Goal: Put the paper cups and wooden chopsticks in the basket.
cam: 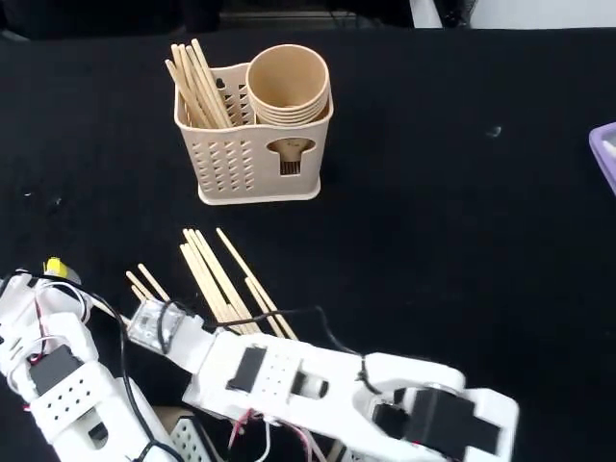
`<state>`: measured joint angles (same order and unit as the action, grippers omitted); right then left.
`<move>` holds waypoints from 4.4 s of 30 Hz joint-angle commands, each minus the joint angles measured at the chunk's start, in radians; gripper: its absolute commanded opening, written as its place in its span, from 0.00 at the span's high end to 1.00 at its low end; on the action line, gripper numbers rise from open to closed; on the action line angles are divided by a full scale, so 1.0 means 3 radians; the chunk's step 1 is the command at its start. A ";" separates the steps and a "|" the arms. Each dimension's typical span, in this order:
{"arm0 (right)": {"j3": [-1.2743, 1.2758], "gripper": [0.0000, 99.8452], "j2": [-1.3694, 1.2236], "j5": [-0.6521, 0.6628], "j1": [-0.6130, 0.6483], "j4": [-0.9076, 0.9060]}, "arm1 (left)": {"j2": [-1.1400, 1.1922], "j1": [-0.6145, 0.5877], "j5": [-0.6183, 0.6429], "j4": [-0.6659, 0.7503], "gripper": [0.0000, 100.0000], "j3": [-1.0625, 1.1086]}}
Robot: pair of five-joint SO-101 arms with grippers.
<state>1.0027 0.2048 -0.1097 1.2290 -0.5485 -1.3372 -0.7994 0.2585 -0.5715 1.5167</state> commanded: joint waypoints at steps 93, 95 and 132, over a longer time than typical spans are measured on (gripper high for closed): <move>0.0003 0.87 0.0800 0.1826 -0.2046 -0.1048 | -0.0046 -0.0018 0.0031 0.0092 0.81 -0.0120; 0.0003 0.78 0.0790 0.1826 -0.2015 -0.1023 | -0.0046 -0.0018 0.0031 0.0092 0.81 -0.0120; 0.0074 0.99 0.1082 0.1248 -0.1826 -0.0644 | -0.0046 -0.0018 0.0031 0.0092 0.81 -0.0120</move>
<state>1.0042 0.4120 0.2647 0.6889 -0.7342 -1.3372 -0.7994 0.2585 -0.5715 1.5167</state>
